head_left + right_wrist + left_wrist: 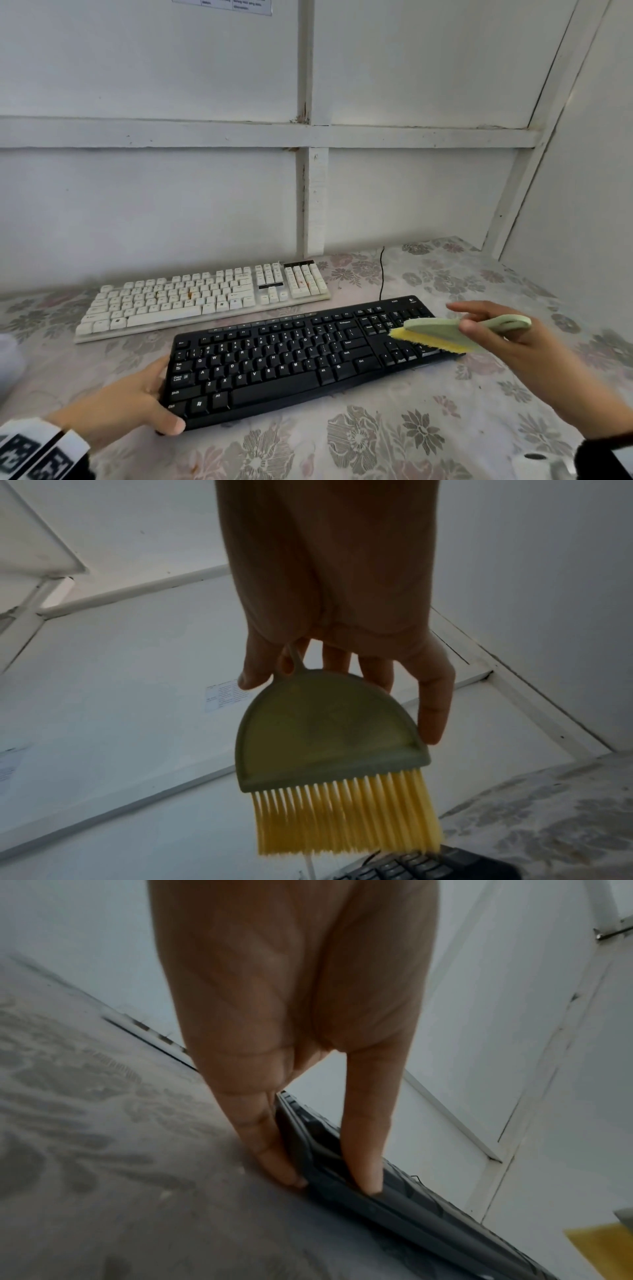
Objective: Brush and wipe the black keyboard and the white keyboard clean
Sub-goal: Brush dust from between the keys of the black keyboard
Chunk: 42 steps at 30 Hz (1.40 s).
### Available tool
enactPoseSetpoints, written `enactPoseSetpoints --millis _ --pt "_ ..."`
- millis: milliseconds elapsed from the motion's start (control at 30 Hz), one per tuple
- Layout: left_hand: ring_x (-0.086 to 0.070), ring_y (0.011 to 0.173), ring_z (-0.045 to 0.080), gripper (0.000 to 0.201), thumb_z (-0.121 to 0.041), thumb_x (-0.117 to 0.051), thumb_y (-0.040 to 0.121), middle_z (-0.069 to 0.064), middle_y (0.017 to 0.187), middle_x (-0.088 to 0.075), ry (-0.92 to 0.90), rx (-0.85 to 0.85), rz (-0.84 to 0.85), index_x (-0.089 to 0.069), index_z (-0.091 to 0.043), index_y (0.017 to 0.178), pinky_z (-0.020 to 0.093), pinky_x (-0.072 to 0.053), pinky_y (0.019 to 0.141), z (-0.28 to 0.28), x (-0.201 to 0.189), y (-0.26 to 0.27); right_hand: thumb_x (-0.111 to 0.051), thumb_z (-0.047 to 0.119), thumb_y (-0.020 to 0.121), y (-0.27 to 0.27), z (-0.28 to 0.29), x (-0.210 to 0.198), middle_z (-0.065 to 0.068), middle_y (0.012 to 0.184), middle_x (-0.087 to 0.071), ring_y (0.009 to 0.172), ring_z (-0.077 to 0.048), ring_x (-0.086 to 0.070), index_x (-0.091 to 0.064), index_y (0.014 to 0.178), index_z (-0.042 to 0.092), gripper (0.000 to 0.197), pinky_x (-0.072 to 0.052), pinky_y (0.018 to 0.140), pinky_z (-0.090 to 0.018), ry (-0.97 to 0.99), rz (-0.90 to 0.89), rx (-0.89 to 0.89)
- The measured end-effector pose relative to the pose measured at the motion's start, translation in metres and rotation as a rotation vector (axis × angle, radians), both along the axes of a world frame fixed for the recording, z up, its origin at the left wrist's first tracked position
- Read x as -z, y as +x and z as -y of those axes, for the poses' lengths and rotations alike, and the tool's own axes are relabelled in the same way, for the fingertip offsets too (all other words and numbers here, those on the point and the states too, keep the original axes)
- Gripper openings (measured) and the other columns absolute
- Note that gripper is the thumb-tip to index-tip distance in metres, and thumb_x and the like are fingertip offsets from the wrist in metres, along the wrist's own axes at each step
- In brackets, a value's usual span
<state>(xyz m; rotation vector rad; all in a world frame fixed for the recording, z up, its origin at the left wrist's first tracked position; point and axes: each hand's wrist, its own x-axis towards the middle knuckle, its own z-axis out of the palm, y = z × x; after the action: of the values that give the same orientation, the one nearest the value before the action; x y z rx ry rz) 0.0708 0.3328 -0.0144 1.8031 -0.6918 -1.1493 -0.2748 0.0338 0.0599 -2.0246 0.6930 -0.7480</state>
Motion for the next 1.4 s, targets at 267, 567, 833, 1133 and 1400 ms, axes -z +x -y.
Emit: enactPoseSetpoints --millis 267,567,833,1133,1400 --pt "-0.064 0.106 0.017 0.097 -0.007 -0.086 0.036 -0.004 0.111 -0.070 0.070 0.019 0.142 -0.048 -0.027 0.123 0.040 -0.049 0.094 0.005 -0.003 -0.008 -0.062 0.089 0.031 0.004 -0.005 0.001 0.004 0.090 -0.073 0.080 -0.015 -0.070 -0.072 0.093 0.037 0.082 -0.059 0.066 -0.039 0.167 0.115 0.026" --pt "-0.063 0.099 0.013 0.104 -0.043 -0.088 0.031 -0.003 0.110 -0.064 0.208 0.079 0.540 -0.043 -0.031 0.124 0.036 -0.052 0.088 0.001 0.006 -0.012 -0.062 0.087 0.039 0.005 -0.014 -0.001 0.001 0.084 -0.071 0.071 -0.020 -0.064 -0.069 0.093 0.031 0.079 -0.053 0.049 -0.033 0.219 0.170 0.157" --pt "-0.041 0.126 0.015 0.137 -0.050 -0.078 0.045 0.000 0.146 -0.036 0.388 0.103 0.637 0.003 -0.019 0.151 0.024 -0.036 0.103 0.006 -0.010 -0.028 -0.073 0.079 0.031 0.005 -0.019 0.005 -0.007 0.073 -0.065 0.056 -0.015 -0.059 -0.065 0.091 0.016 0.087 -0.051 0.044 -0.027 0.410 0.104 0.114" --pt "-0.039 0.128 0.013 0.114 -0.038 -0.073 0.074 -0.003 0.148 -0.033 0.412 0.100 0.680 0.010 -0.020 0.150 0.015 -0.034 0.093 0.005 -0.010 -0.038 -0.051 0.020 0.088 0.008 -0.026 0.014 -0.008 0.081 -0.069 0.063 -0.015 -0.067 -0.057 0.106 0.005 0.024 -0.056 0.053 -0.030 0.677 0.234 -0.019" --pt "-0.046 0.109 0.004 0.095 -0.046 -0.060 0.084 -0.008 0.148 -0.032 0.394 0.063 0.785 0.006 -0.026 0.150 0.012 -0.042 0.078 -0.004 -0.019 -0.066 -0.058 0.015 0.075 0.004 -0.031 0.015 -0.013 0.090 -0.070 0.072 -0.021 -0.067 -0.058 0.111 0.003 0.038 -0.059 0.062 -0.034 0.743 0.257 -0.120"
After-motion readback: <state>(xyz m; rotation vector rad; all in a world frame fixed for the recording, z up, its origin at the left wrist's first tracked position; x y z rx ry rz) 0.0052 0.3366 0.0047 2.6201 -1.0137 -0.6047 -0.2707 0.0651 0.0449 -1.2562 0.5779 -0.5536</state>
